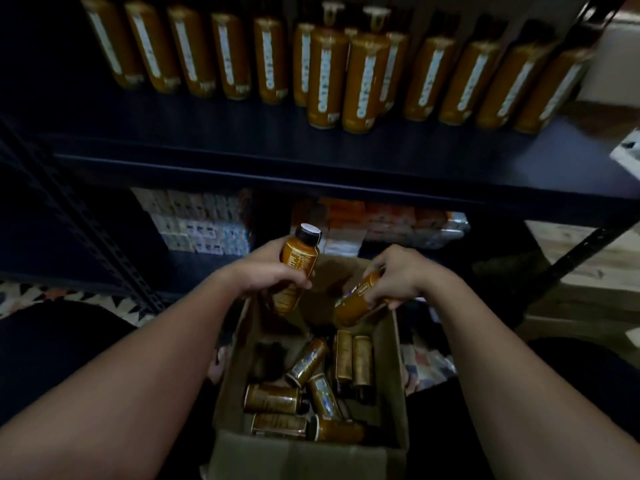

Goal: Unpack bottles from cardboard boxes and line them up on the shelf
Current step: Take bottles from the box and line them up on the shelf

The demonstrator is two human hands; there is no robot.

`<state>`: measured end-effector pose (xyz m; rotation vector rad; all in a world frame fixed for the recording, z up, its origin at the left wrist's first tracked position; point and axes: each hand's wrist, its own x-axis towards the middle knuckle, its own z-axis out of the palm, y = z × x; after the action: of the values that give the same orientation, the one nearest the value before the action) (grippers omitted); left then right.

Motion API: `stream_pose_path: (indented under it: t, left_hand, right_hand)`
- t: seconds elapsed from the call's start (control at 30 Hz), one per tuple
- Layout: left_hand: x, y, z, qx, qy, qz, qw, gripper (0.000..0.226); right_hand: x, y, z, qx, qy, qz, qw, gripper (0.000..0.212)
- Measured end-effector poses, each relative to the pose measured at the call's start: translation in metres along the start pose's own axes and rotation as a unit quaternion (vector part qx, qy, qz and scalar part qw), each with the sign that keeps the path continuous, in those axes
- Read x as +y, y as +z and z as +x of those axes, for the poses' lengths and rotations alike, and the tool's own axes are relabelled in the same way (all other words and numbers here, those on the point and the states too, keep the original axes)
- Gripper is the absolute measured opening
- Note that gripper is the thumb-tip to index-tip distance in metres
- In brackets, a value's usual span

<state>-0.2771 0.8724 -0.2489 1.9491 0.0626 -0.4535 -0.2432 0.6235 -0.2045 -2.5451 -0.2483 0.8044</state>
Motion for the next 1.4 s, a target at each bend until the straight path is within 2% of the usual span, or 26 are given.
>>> stream_pose_path:
  t: [0.07,0.13,0.23,0.37,0.47,0.57,0.7,0.83,0.97,1.1,1.17,1.27,1.4]
  left_hand:
    - [0.033,-0.015,-0.013,-0.030,0.030,0.029,0.999,0.048]
    - [0.064,-0.028,-0.028,-0.054,0.062,0.014,0.997,0.045]
    - [0.096,-0.040,-0.046,-0.044,0.113,-0.028,0.992,0.058]
    - [0.126,-0.051,-0.058,0.027,0.196,-0.088,0.976,0.067]
    - [0.143,-0.060,-0.055,0.112,0.241,-0.140,0.954,0.065]
    - [0.154,-0.070,-0.041,0.209,0.273,-0.152,0.927,0.058]
    - [0.154,-0.077,-0.020,0.274,0.280,-0.118,0.912,0.057]
    - [0.153,-0.082,0.001,0.297,0.280,-0.130,0.904,0.059]
    - [0.151,-0.088,0.015,0.297,0.271,-0.129,0.906,0.056]
    - [0.148,-0.095,0.027,0.293,0.252,-0.132,0.913,0.063]
    - [0.147,-0.095,0.031,0.297,0.249,-0.130,0.913,0.068]
    - [0.144,-0.091,0.031,0.308,0.251,-0.110,0.911,0.077]
    - [0.140,-0.088,0.032,0.331,0.253,-0.112,0.902,0.078]
  right_hand:
    - [-0.007,-0.023,-0.018,0.057,-0.042,-0.006,0.997,0.043]
    - [-0.015,-0.042,-0.036,0.146,-0.081,0.015,0.986,0.044]
    - [-0.027,-0.061,-0.057,0.239,-0.131,0.126,0.954,0.051]
    - [-0.042,-0.079,-0.073,0.311,-0.214,0.298,0.877,0.044]
    - [-0.048,-0.095,-0.074,0.377,-0.274,0.327,0.822,0.042]
    - [-0.053,-0.113,-0.063,0.397,-0.306,0.340,0.796,0.046]
    - [-0.054,-0.124,-0.040,0.376,-0.309,0.349,0.801,0.052]
    - [-0.050,-0.133,-0.013,0.358,-0.310,0.353,0.807,0.055]
    - [-0.041,-0.142,0.010,0.332,-0.330,0.413,0.781,0.056]
    - [-0.033,-0.145,0.020,0.298,-0.352,0.467,0.755,0.056]
    - [-0.034,-0.141,0.022,0.299,-0.342,0.443,0.773,0.064]
    - [-0.042,-0.129,0.023,0.336,-0.284,0.377,0.815,0.076]
    - [-0.043,-0.122,0.029,0.405,-0.237,0.339,0.816,0.081]
